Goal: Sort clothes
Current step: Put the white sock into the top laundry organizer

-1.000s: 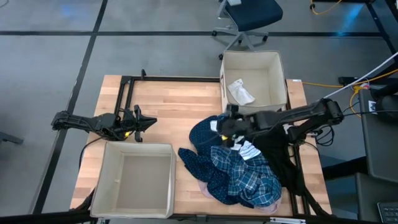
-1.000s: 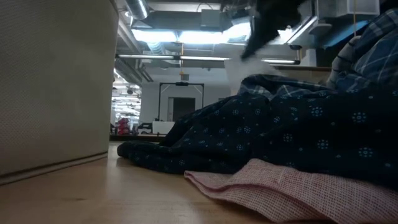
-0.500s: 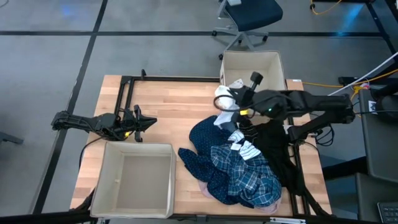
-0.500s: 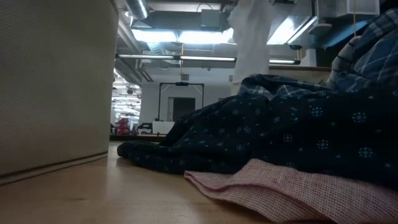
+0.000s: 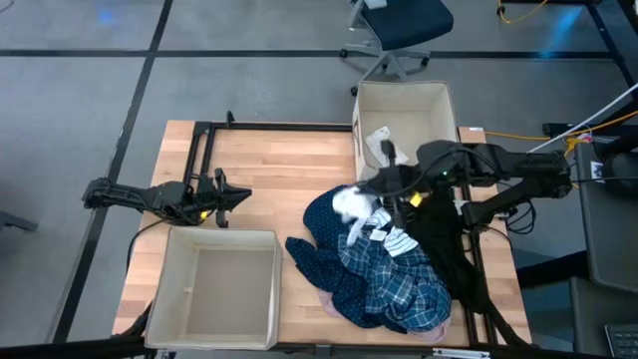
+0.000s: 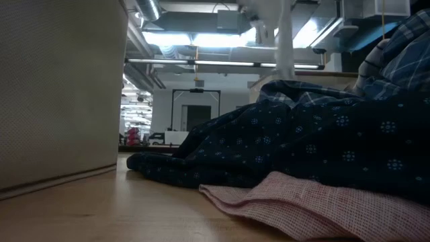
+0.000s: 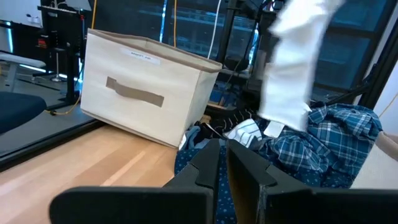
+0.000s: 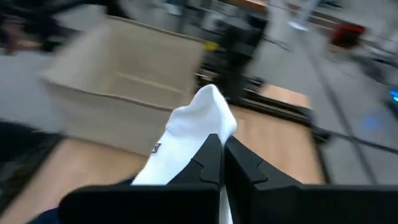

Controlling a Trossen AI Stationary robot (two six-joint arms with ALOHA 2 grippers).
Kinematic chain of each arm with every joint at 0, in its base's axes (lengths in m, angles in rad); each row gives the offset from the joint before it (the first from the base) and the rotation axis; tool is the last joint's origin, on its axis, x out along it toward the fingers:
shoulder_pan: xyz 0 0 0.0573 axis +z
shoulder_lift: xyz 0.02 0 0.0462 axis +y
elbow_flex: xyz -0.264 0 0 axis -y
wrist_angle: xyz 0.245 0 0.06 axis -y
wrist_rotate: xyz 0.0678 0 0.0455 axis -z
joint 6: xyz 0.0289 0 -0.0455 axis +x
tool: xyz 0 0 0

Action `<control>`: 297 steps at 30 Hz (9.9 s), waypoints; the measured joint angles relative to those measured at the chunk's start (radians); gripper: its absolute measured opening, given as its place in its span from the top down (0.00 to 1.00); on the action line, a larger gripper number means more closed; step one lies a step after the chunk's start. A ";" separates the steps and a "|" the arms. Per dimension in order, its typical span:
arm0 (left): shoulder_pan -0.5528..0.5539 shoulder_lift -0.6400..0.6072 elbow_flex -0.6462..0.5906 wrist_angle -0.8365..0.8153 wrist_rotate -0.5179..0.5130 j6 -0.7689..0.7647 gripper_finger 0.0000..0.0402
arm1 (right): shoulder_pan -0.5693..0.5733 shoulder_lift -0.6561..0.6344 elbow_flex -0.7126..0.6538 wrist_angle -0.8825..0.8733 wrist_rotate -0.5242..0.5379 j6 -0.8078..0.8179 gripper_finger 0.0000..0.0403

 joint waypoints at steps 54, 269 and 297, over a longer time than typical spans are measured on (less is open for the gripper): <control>0.000 0.000 0.000 0.000 0.000 -0.021 0.95 | -0.015 0.315 -0.341 0.011 0.390 0.434 0.44; 0.000 0.012 0.000 0.004 -0.008 -0.095 0.95 | -0.156 0.548 -0.104 -0.052 0.221 0.075 0.97; 0.000 0.012 0.000 0.001 -0.009 -0.097 0.95 | -0.439 -0.085 -0.076 -0.048 0.564 -0.055 0.98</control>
